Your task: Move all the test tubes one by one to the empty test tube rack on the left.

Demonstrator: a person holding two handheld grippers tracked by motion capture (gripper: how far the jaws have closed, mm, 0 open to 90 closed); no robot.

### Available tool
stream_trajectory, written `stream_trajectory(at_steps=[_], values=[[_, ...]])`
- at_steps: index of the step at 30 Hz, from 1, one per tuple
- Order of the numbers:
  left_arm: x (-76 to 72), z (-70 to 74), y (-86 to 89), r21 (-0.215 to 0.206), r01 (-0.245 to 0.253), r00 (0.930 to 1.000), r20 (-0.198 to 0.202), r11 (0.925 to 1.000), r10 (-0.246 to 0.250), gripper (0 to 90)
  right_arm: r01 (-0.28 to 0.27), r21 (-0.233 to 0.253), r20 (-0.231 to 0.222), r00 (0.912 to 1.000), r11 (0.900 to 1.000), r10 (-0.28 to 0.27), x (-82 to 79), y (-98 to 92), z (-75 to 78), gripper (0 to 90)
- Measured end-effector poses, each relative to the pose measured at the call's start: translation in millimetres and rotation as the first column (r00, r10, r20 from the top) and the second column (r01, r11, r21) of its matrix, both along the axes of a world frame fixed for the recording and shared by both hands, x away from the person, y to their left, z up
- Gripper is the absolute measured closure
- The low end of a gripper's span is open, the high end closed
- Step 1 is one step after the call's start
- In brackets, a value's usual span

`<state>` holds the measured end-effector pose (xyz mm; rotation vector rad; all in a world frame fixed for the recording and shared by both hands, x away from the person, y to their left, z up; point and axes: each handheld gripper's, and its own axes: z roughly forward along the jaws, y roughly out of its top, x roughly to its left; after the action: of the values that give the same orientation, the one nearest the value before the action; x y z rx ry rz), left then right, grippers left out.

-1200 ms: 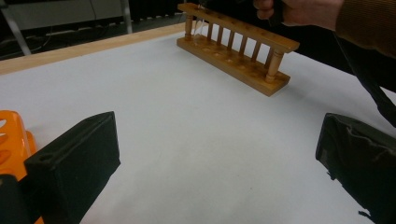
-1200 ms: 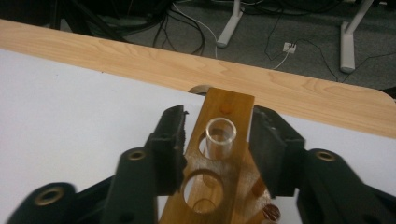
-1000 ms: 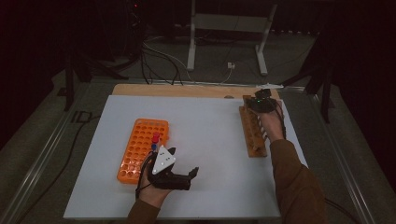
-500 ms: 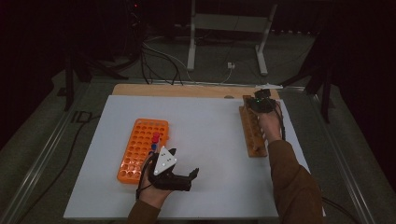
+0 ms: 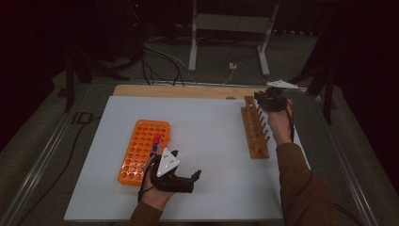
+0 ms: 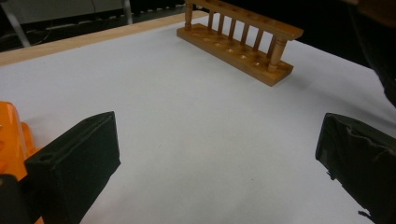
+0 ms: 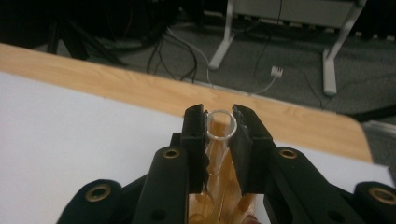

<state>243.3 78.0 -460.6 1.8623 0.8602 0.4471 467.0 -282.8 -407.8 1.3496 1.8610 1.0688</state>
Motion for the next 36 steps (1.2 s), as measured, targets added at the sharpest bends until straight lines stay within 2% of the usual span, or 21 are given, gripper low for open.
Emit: stream_trajectory(at_steps=[5, 8, 13, 18, 22, 25, 26, 27, 29, 30, 32, 34, 36], values=[[0.6, -1.5, -1.3, 0.004, -0.003, 1.0, -0.003, 1.0, 0.003, 0.5, -0.038, -0.005, 0.051, 0.998, 0.999, 0.038, -12.2, -0.2, 18.9, 76.0], [0.9, -2.3, -3.5, 0.002, -0.004, 1.0, -0.004, 1.0, 0.004, 0.5, -0.088, 0.024, 0.061, 0.9944, 0.996, 0.086, -21.9, 3.4, 26.1, 76.0], [-0.2, -3.7, -8.9, 0.014, 0.003, 1.0, 0.0, 0.9999, -0.003, 0.5, -0.187, 0.01, 0.074, 0.9798, 0.982, 0.186, -44.3, 22.0, 30.0, 75.9], [-1.8, -1.8, -12.6, 0.01, -0.028, 0.9991, 0.033, 0.9996, 0.028, 1.7, -0.269, 0.009, 0.075, 0.9605, 0.963, 0.268, -67.6, 39.7, 29.2, 75.9], [0.8, 3.9, -16.8, 0.01, -0.042, 0.9971, 0.063, 0.9991, 0.041, 1.8, -0.335, 0.043, 0.079, 0.9402, 0.941, 0.331, -87.2, 50.5, 31.0, 75.9], [5.9, 9.2, -22.8, -0.004, -0.046, 0.9966, 0.068, 0.9989, 0.046, 3.2, -0.379, 0.052, 0.075, 0.9242, 0.924, 0.375, -102.3, 58.4, 32.4, 75.9], [8.6, 11.4, -26.4, 0.005, -0.048, 0.9965, 0.069, 0.9988, 0.047, 3.8, -0.395, 0.056, 0.071, 0.9177, 0.917, 0.391, -107.4, 61.3, 32.3, 75.9], [10.5, 12.5, -28.6, 0.012, -0.045, 0.9966, 0.069, 0.9989, 0.044, 4.0, -0.42, 0.072, 0.061, 0.9072, 0.905, 0.416, -113.6, 64.9, 31.6, 75.9], [16.1, 14.5, -35.9, 0.026, -0.046, 0.9966, 0.07, 0.9986, 0.044, 3.8, -0.448, 0.079, 0.043, 0.8942, 0.891, 0.446, -122.1, 70.4, 29.4, 75.8], [17.9, 15.2, -37.9, 0.031, -0.038, 0.9971, 0.067, 0.9988, 0.036, 3.6, -0.467, 0.078, 0.033, 0.8845, 0.881, 0.465, -127.8, 74.4, 27.3, 75.9], [20.6, 16.6, -44.3, 0.042, -0.035, 0.9972, 0.068, 0.9985, 0.032, 4.1, -0.486, 0.075, 0.017, 0.8735, 0.871, 0.487, -135.3, 80.0, 23.8, 75.8], [21.3, 17.2, -50.1, 0.055, -0.034, 0.9962, 0.082, 0.9979, 0.029, 8.6, -0.513, 0.078, 0.0, 0.8577, 0.855, 0.514, -142.3, 85.6, 19.1, 75.8], [22.1, 16.9, -54.0, 0.066, -0.039, 0.9946, 0.099, 0.9971, 0.032, 20.0, -0.532, 0.085, -0.014, 0.8446, 0.842, 0.535, -148.0, 90.3, 14.3, 75.8]])
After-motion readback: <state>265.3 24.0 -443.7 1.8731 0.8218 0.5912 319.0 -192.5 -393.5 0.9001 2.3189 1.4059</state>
